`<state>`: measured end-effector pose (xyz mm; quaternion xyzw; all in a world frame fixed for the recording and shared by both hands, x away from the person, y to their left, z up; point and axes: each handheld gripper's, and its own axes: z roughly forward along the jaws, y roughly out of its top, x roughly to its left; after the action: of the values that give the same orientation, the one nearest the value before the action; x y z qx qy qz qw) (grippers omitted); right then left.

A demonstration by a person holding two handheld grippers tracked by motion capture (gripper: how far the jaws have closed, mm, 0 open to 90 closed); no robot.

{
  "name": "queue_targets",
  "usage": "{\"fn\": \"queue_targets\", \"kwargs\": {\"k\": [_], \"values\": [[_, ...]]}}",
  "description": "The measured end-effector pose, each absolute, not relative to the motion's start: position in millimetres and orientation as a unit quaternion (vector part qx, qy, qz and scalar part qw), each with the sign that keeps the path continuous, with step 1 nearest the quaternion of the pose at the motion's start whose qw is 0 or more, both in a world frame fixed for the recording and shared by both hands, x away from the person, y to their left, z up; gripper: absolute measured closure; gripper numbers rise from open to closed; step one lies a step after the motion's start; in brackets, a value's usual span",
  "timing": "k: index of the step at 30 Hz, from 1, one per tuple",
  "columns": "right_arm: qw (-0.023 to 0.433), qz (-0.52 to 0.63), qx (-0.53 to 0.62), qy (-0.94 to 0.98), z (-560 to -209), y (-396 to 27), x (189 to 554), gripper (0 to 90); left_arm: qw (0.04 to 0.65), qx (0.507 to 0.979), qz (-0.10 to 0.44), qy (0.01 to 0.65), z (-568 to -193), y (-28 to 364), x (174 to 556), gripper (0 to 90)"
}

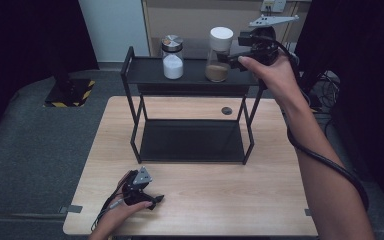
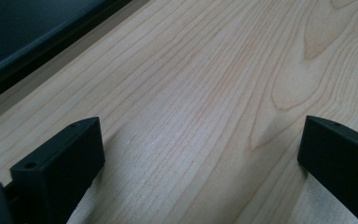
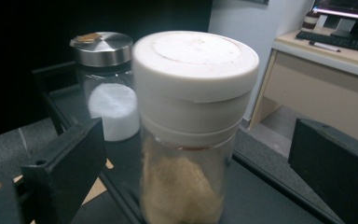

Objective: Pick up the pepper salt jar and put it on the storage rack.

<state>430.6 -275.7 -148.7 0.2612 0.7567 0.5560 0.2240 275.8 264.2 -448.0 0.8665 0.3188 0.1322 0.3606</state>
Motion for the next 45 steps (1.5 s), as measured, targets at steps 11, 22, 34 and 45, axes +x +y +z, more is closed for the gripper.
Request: {"fn": "queue_targets", "kwargs": {"k": [11, 22, 34, 45], "values": [[0.233, 0.552, 0.255, 0.759, -150.8, -278.9, 400.3, 3.1, 0.361, 0.867, 0.132, 0.319, -448.0, 264.2, 275.9, 0.0], [0.223, 0.553, 0.239, 0.766, -162.4, -277.8, 378.4, 3.0, 0.361, 0.866, 0.132, 0.319, -448.3, 264.3, 275.8, 0.0], [0.193, 0.561, 0.230, 0.771, -208.9, -283.3, 352.3, 3.0, 0.360, 0.867, 0.132, 0.318, -448.0, 264.3, 276.0, 0.0], [0.161, 0.546, 0.228, 0.790, -257.0, -283.1, 333.4, 3.0, 0.360, 0.867, 0.132, 0.318, -447.9, 264.3, 275.9, 0.0]]}}
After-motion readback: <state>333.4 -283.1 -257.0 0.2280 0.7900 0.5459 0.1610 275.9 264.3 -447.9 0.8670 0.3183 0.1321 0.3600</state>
